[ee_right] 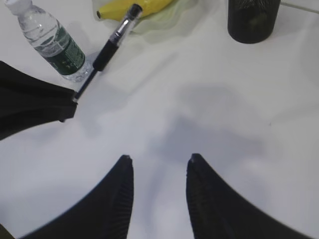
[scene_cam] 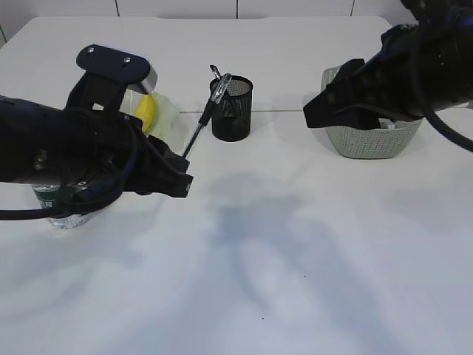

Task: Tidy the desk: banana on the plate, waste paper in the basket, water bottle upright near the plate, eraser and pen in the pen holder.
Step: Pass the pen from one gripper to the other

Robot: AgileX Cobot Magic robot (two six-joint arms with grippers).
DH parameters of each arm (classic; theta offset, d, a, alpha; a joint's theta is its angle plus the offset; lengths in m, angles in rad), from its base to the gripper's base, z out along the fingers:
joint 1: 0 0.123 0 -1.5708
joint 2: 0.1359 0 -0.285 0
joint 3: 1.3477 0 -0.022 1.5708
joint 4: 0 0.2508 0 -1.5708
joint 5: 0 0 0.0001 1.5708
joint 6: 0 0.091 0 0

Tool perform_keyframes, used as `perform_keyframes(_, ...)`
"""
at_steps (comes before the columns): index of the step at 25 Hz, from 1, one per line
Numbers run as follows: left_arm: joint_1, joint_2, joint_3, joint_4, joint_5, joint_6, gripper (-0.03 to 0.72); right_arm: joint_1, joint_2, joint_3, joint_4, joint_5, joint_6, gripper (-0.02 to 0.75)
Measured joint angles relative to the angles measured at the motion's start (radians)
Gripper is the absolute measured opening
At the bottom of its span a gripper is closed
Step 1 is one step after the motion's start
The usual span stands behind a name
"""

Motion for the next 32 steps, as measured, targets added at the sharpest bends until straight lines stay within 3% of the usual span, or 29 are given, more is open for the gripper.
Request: perform_keyframes(32, -0.110, 0.000, 0.002, 0.033, -0.366, 0.000, 0.032, 0.000, 0.000, 0.000, 0.694, -0.163, -0.610, 0.268)
